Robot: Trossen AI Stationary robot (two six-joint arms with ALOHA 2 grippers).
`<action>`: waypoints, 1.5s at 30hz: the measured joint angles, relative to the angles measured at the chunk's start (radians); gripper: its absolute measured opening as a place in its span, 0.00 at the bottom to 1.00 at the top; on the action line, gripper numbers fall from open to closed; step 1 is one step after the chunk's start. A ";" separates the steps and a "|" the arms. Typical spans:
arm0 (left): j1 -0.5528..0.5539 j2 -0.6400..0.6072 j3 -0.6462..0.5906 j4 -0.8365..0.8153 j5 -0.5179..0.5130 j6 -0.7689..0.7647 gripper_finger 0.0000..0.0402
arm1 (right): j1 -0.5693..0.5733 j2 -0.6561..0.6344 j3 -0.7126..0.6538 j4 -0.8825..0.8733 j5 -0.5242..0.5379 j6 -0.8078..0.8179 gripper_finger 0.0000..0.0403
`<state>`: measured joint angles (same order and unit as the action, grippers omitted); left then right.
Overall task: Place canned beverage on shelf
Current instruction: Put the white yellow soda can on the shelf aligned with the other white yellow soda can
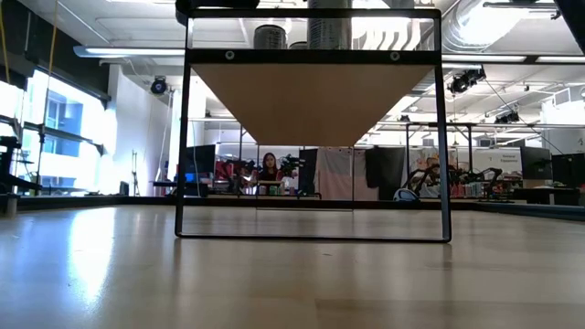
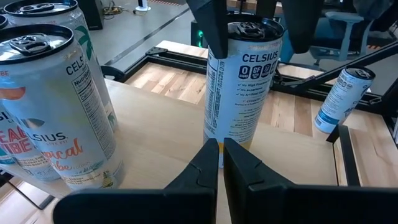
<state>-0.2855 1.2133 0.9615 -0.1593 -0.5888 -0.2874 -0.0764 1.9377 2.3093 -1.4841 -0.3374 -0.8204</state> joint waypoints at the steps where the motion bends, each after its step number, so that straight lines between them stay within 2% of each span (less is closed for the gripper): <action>1: 0.000 0.000 0.000 0.000 0.000 -0.001 0.00 | -0.002 0.000 0.000 0.000 0.000 0.000 0.89; 27: 0.000 0.000 0.000 -0.001 0.001 -0.017 0.00 | -0.009 0.000 0.000 0.003 -0.004 0.019 0.89; 40: 0.003 0.000 0.000 -0.001 0.000 -0.016 0.00 | -0.008 0.000 0.000 0.112 -0.007 0.013 0.89; 45: 0.004 0.000 0.000 -0.001 -0.001 -0.016 0.00 | -0.008 0.000 0.000 0.127 -0.006 0.140 0.89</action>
<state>-0.2817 1.2133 0.9611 -0.1604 -0.5900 -0.3038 -0.0845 1.9377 2.3093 -1.3567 -0.3439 -0.6804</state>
